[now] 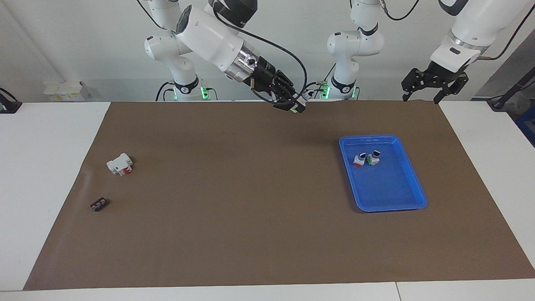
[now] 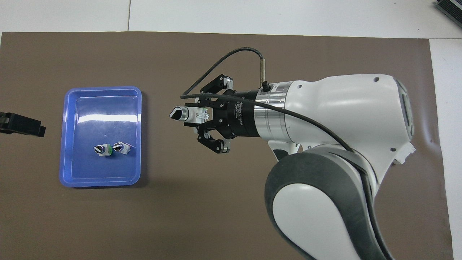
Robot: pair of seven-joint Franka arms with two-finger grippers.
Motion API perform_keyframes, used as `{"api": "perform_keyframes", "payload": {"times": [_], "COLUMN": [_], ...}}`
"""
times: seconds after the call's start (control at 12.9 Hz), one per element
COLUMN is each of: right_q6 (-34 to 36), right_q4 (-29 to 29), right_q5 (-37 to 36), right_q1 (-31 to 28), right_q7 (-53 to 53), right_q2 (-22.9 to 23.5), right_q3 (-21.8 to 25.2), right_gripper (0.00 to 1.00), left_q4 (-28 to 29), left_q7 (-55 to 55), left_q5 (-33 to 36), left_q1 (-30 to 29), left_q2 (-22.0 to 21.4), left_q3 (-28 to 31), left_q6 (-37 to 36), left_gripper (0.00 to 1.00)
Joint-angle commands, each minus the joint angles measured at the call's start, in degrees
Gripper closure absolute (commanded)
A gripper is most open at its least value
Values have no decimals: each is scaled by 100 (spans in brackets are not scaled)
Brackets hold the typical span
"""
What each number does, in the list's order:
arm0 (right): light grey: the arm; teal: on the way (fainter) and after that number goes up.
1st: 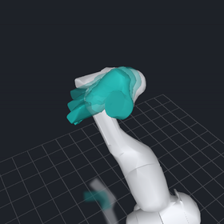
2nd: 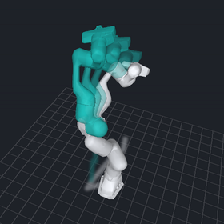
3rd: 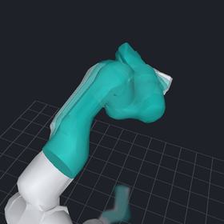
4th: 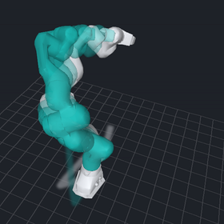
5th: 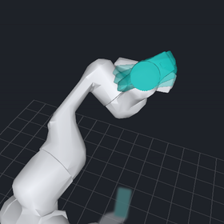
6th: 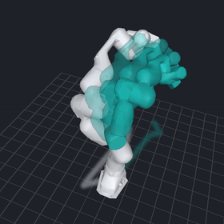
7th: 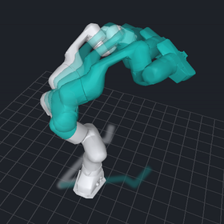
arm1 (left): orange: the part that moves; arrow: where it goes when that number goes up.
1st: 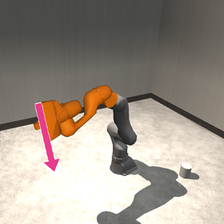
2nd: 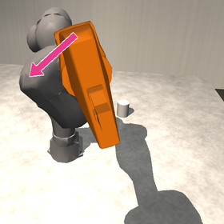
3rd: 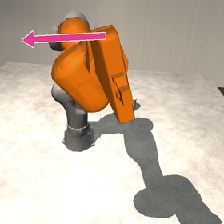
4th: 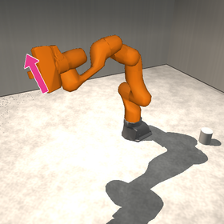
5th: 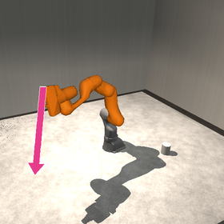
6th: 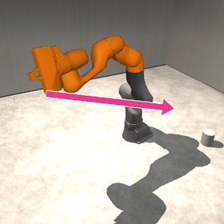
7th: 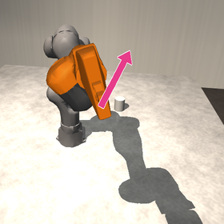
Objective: Turn and place switch with both arms
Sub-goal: 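Hold the switch with the right gripper while the left gripper reaches it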
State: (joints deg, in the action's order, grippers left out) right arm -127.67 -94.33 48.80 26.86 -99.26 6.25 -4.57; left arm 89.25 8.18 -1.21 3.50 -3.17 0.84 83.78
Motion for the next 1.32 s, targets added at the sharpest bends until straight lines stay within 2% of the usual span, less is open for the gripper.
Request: {"api": "perform_keyframes", "payload": {"times": [0.0, 0.16, 0.31, 0.47, 0.54, 0.62, 0.7, 0.85, 0.93, 1.16, 1.24], "right_q6": [-48, -56, -57, -57, -65, -65, -65, -65, -65, -65, -65], "right_q4": [-51, -59, -86, -77, -77, -77, -77, -77, -77, -77, -77], "right_q5": [104, 69, 51, 51, 51, 51, 42, 51, 42, 51, 51], "right_q1": [73, 135, 135, 126, 100, 100, 100, 74, 73, 73, 73], "right_q7": [-23, -14, -6, 12, 12, 21, 21, 30, 30, 30, 47], "right_q2": [-45, -45, -54, -45, -45, -45, -45, -36, -45, -36, -36], "right_q3": [0, 0, 0, 9, 9, 9, 9, 9, 9, 9, 9], "right_gripper": [100, 100, 100, 100, 100, 100, 100, 100, 100, 100, 100], "left_q4": [-4, -92, -233, -242, -242, -233, -224, -172, -172, -23, 21], "left_q7": [-26, -35, 52, 437, 491, 631, 885, 1386, 1658, 1801, 1810], "left_q5": [-507, -1492, -1976, -2810, -3110, -3435, -3673, -3798, -3807, -3851, -3843], "left_q1": [151, 124, 177, 177, 160, 160, 186, 195, 195, 247, 256], "left_q2": [-52, -8, 124, 124, 107, 89, 71, 45, 45, 1, -16], "left_q3": [-48, -31, -92, -92, -92, -92, -92, -214, -250, -671, -829], "left_q6": [120, 129, 147, 173, 165, 164, 173, 182, 252, 926, 1086], "left_gripper": [0, 0, 0, 0, 6, 18, 19, 20, 31, 33, 39]}}
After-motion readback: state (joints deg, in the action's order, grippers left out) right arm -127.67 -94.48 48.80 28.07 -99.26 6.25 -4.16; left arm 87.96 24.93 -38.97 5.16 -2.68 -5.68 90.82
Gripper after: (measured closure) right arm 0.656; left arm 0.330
